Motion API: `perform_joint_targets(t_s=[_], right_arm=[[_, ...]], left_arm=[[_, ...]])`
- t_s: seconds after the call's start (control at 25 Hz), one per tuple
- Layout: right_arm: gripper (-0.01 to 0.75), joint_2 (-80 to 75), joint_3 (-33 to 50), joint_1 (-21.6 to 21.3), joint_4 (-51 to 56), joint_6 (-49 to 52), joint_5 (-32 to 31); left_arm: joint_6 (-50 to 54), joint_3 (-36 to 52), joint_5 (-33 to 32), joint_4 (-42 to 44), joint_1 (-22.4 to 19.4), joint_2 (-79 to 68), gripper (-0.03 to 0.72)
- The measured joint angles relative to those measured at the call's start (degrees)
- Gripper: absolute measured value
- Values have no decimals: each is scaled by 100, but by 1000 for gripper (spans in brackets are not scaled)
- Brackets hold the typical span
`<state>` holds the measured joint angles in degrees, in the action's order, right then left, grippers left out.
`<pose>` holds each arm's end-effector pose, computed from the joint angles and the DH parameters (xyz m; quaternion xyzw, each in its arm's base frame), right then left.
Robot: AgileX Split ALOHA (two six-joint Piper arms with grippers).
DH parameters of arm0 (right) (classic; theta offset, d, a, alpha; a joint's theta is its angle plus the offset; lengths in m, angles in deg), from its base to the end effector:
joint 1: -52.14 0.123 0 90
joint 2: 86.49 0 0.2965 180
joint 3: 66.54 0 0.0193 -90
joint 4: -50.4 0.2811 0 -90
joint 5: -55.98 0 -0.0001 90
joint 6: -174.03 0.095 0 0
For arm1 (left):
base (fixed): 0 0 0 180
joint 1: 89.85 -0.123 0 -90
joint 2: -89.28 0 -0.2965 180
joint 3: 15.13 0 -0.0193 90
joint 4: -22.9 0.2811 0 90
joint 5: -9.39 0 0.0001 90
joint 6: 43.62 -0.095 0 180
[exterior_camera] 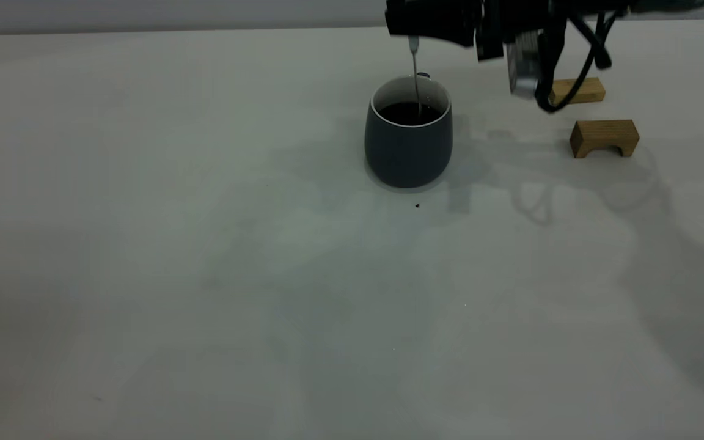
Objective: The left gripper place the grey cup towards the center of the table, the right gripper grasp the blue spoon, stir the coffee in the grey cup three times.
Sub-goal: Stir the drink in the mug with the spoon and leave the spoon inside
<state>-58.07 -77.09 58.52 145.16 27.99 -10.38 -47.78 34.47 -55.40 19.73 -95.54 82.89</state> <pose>0.4694 0.1398 0.0327 -0.5902 -0.5325 -0.4939 0.3522 0.0095 -0.0038 0.2806 -0.0095 0.8690 0.0149 0.4944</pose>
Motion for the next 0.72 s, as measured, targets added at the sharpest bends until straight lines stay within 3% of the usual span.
perform_joint_targets(t_s=[0.72], right_arm=[[128,-310,-14,83,553,-174,46]], left_arm=[[0,0,0,0,0,0,585]])
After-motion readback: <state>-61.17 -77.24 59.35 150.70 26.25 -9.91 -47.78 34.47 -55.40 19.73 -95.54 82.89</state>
